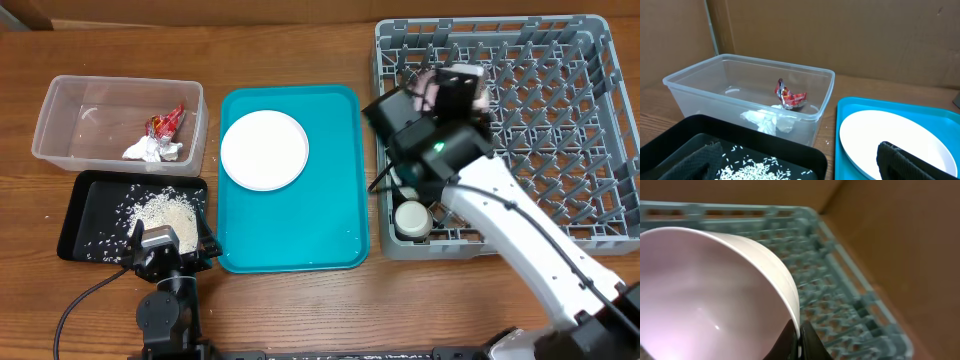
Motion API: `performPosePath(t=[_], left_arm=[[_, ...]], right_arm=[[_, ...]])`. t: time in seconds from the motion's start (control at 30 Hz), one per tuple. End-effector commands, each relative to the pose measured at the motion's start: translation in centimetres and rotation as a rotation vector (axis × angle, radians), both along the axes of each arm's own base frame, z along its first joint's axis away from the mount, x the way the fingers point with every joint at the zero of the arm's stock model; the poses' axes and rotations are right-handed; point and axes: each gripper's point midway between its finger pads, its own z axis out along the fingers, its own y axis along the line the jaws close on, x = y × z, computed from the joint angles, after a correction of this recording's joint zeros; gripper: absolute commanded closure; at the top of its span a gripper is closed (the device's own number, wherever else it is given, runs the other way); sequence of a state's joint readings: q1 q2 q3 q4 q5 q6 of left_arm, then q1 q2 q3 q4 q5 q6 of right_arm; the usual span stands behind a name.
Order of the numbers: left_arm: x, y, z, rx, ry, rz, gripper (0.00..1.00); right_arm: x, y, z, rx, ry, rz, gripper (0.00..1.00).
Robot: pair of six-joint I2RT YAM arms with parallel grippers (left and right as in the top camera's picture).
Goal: Sort waste into correct bins and load items into the dishwasher
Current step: 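Stand the small plate upright in the rack's back row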
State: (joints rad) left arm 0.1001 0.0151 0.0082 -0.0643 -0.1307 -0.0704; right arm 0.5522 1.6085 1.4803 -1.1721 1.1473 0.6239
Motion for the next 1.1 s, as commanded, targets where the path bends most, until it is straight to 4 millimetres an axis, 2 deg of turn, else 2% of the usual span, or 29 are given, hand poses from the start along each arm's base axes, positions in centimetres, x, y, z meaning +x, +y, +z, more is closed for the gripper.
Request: performPosePath(t=[0.0, 0.03, 0.17, 0.2, 0.4, 0.6, 0.77, 0.87, 0.9, 0.97, 1.0, 1.07], left_arm=[[-0.1, 0.1, 0.1, 0.019, -0.004, 0.006, 0.0], [-0.1, 0.1, 0.1, 0.019, -0.004, 0.006, 0.0], [-0.1, 0.1, 0.1, 0.019, -0.004, 0.006, 0.0], [-0.1, 0.1, 0.1, 0.019, -0.004, 0.006, 0.0], [-0.1, 0.1, 0.1, 0.019, -0.004, 0.006, 0.0], [-0.1, 0.1, 0.1, 0.019, -0.004, 0.006, 0.0], [-0.1, 0.1, 0.1, 0.019, -0.004, 0.006, 0.0], [-0.1, 0.1, 0.1, 0.019, -0.004, 0.006, 0.0], [-0.1, 0.1, 0.1, 0.019, -0.004, 0.006, 0.0], [-0.1, 0.1, 0.1, 0.019, -0.004, 0.006, 0.0], [-0.1, 0.1, 0.1, 0.019, -0.004, 0.006, 0.0], [-0.1, 0.1, 0.1, 0.019, -0.004, 0.006, 0.0]], right_arm=[[0.0, -4.1, 1.3, -0.181, -0.012, -0.126, 0.96], [0.0, -4.7, 1.2, -0.191, 0.001, -0.14, 0.96], [-0.1, -7.7, -1.4, -0.188, 0.11, -0.213, 0.96], [-0.1, -7.9, -1.7, -0.189, 0.12, -0.218, 0.96], [0.1, -8.4, -6.6, -0.217, 0.25, -0.228, 0.96], [0.5, -6.8, -10.0, -0.193, 0.339, -0.186, 0.96], [0.1, -4.0, -11.3, -0.133, 0.374, -0.118, 0.96], [-0.5, -2.9, -11.4, -0.125, 0.365, -0.108, 0.96], [-0.6, -2.6, -11.4, -0.124, 0.365, -0.104, 0.94], [-0.8, -1.9, -11.3, -0.126, 0.359, -0.091, 0.73], [-0.8, -1.5, -11.2, -0.13, 0.356, -0.08, 0.68], [-0.9, -1.0, -11.0, -0.13, 0.352, -0.065, 0.68]])
